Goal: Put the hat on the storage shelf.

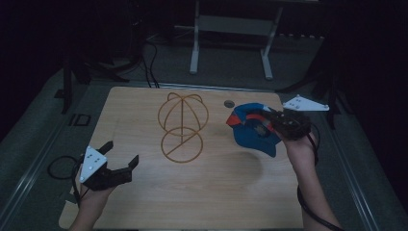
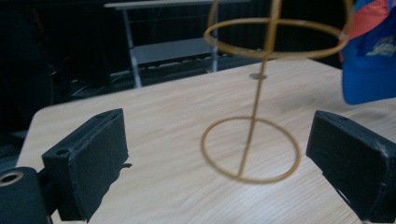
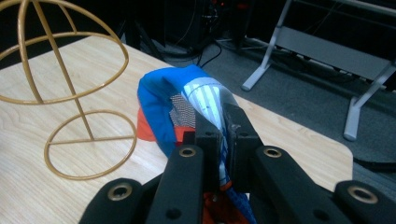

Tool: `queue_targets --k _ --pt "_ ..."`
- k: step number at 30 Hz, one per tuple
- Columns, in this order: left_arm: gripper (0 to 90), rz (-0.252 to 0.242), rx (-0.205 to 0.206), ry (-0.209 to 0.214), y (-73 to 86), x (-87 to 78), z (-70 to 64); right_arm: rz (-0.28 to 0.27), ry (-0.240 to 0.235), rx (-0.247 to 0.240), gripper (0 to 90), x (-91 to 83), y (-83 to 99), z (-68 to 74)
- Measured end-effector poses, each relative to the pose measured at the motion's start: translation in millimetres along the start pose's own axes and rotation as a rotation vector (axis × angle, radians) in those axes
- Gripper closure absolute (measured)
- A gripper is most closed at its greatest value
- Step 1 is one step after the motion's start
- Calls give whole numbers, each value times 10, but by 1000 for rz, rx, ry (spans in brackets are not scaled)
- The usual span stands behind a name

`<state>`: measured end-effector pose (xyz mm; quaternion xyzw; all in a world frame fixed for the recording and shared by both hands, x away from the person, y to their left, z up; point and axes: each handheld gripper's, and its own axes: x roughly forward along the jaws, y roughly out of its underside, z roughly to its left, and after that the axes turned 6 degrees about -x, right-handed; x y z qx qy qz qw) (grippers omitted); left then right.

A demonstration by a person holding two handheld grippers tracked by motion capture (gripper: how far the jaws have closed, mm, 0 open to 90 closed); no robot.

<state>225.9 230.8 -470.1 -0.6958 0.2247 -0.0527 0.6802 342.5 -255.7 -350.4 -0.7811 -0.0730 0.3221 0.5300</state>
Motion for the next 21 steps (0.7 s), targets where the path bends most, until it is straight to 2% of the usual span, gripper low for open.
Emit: queue_targets --k 5,8,9,12,17,21 --pt "57 -10 15 72 -251 120 -187 -18 -11 8 856 -62 -21 -9" --pt "57 -10 52 110 -389 193 -334 -35 -30 30 855 -115 -27 -7" --pt "57 -7 59 135 -442 225 -389 -42 -35 31 855 -132 -28 -4" --pt "58 -12 54 172 -545 293 -499 -61 -42 33 855 -189 -32 26" --pt "61 -8 86 217 -736 441 -706 -77 -52 13 855 -253 -55 86" --pt "69 -5 125 237 -860 547 -857 -81 -53 1 855 -286 -70 110"
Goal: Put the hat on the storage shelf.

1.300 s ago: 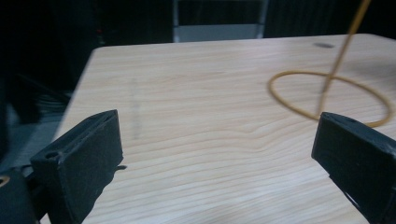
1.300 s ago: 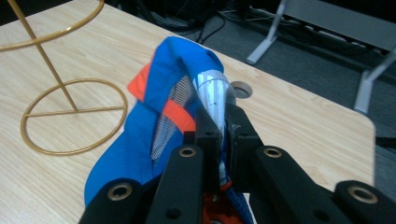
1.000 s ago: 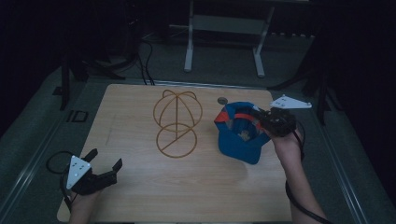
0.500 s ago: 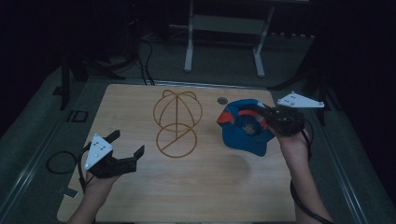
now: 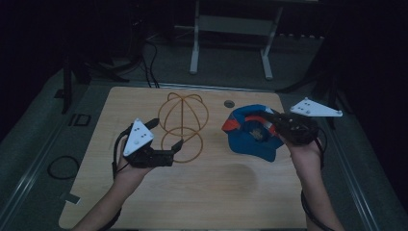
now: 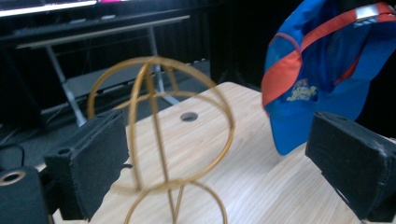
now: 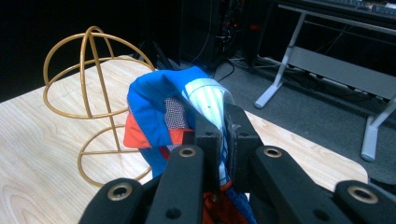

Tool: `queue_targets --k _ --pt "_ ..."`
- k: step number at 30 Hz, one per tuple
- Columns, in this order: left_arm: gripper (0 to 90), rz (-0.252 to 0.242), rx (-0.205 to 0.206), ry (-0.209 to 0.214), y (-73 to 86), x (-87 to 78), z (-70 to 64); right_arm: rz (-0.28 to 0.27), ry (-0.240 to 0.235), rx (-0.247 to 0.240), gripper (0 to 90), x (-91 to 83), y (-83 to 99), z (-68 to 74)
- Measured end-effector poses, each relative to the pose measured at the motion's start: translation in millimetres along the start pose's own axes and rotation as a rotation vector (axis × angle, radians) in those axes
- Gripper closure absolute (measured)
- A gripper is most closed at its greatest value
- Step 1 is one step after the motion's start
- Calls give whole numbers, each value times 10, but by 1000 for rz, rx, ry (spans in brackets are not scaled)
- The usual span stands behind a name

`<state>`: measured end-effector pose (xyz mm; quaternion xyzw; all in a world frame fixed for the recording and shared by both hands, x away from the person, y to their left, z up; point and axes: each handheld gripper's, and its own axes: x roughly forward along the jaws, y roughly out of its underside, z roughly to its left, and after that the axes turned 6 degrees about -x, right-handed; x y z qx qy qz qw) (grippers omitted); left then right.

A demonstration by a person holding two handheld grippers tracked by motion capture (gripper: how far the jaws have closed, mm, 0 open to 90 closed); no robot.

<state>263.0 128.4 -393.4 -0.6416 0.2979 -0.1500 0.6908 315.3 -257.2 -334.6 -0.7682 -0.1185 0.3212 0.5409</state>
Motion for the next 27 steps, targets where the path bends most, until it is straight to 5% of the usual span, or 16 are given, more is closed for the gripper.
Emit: queue_targets --k 19,27 --pt "165 27 93 174 -534 713 -633 -41 -62 -27 854 -127 -9 174" --pt "301 99 120 180 -670 1052 -762 -50 -91 -27 854 -137 -4 221"
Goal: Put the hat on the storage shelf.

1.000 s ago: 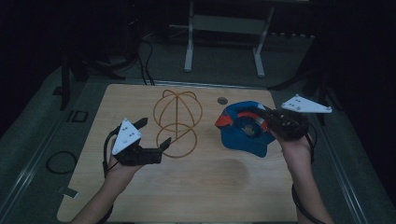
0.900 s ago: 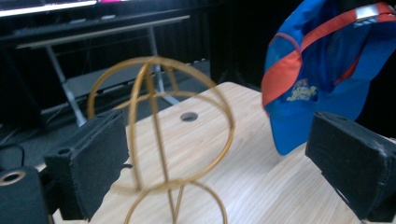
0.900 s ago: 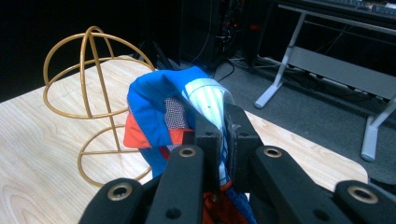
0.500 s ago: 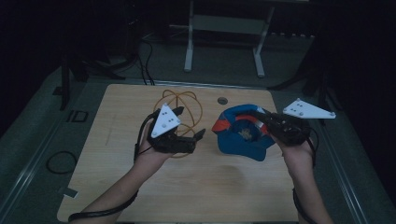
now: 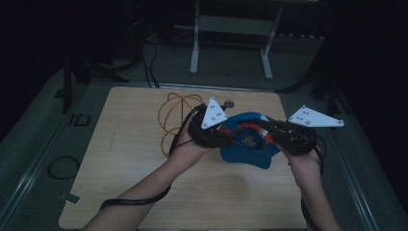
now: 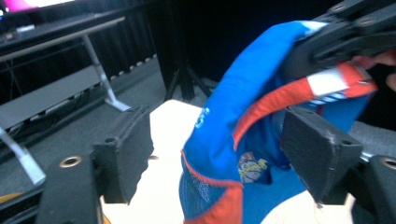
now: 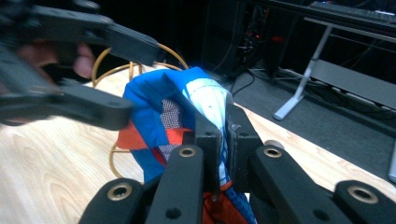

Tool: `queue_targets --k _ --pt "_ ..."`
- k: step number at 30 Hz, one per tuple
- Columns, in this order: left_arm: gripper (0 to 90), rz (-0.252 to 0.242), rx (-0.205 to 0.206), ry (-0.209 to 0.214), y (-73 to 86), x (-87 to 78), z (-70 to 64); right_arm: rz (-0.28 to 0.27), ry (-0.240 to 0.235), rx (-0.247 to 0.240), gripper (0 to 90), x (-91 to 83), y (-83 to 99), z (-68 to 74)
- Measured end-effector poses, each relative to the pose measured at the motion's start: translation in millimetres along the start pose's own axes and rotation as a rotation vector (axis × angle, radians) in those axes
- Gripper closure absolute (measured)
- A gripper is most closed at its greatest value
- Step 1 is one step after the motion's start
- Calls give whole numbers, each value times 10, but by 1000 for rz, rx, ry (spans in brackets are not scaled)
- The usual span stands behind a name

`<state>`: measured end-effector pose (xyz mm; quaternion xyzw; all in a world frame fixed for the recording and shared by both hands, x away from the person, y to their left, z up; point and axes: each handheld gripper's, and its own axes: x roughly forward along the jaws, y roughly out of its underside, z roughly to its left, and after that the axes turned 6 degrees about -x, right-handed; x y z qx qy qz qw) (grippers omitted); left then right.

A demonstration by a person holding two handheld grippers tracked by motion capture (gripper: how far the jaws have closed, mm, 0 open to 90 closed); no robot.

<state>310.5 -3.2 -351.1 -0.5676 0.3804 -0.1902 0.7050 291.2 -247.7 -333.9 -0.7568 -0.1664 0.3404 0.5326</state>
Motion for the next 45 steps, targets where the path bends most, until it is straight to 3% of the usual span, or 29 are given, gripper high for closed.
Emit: queue_targets --k 8,20,32,37,41,44,45 --pt "485 32 3 10 -19 168 -18 -11 -13 -17 854 -16 -14 47" --pt "869 66 23 -14 -60 270 -54 2 -14 -24 853 4 5 88" --pt "893 25 48 0 -107 251 -125 -10 -30 -24 840 -64 25 146" --pt "896 -6 80 7 -162 205 -149 -25 -48 -28 808 -150 37 188" --pt "896 -43 99 6 -173 142 -136 -38 -87 -45 692 -237 29 248" --pt "895 -81 129 14 -131 95 -105 -64 -82 -66 634 -328 23 313" --pt "895 -97 132 51 -112 83 -88 -77 -87 -66 630 -362 24 327"
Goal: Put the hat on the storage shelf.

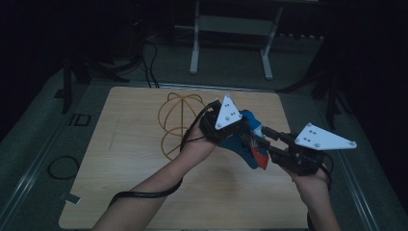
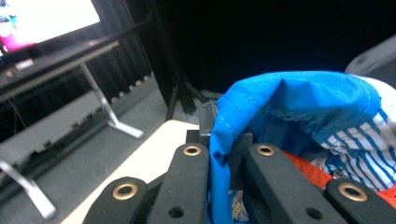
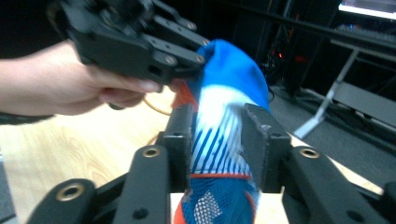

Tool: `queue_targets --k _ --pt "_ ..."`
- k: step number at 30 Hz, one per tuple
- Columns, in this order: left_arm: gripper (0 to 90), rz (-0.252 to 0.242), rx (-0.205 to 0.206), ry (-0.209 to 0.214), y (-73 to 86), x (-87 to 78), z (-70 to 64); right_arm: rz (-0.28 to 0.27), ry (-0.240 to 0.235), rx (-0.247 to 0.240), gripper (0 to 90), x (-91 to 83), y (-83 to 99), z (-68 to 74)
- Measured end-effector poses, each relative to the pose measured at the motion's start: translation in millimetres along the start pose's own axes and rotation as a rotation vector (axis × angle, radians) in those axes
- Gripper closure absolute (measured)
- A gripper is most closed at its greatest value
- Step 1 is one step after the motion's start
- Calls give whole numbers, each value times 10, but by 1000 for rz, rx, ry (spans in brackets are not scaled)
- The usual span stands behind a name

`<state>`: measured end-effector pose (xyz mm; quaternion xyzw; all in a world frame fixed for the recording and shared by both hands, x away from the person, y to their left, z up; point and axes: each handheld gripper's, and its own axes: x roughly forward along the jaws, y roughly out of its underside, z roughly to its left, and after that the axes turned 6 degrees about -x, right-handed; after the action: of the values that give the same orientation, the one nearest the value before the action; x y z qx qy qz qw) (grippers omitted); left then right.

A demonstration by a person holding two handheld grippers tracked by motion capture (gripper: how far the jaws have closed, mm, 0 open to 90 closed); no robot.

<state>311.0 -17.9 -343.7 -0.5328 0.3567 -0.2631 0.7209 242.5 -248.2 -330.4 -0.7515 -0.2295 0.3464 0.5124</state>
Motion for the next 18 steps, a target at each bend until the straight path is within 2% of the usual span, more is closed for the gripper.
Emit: queue_targets --k 1,2,3,5,6,8,9,12,13,14,16,17,18 --pt "895 -11 14 17 18 -16 8 -11 -3 1 621 -32 -3 13" --pt "895 -11 33 16 34 -30 13 -17 0 -2 616 -63 -6 23" --pt "895 -18 33 51 52 -44 28 -24 7 -9 608 -91 -6 28" --pt "895 -20 59 55 83 -80 57 -28 17 -9 608 -134 6 17" --pt "895 -26 54 87 99 -99 87 -27 23 -4 610 -145 20 3" --pt "894 -44 51 115 133 -148 146 -19 16 6 610 -143 59 -22" --pt "894 -65 51 159 153 -176 186 -15 20 10 610 -134 84 -31" --pt "894 -98 48 227 194 -245 258 -13 -11 23 607 -90 158 -40" --pt "894 -98 48 227 194 -245 258 -13 -11 23 607 -90 158 -40" --pt "894 -111 41 266 209 -273 286 -10 -21 25 598 -74 178 -38" --pt "894 -125 49 281 219 -294 309 -25 -61 37 575 -38 229 -6" --pt "893 -138 41 317 226 -300 329 -29 -65 37 565 -27 242 13" --pt "893 -148 44 329 231 -307 342 -32 -71 33 555 -16 255 32"
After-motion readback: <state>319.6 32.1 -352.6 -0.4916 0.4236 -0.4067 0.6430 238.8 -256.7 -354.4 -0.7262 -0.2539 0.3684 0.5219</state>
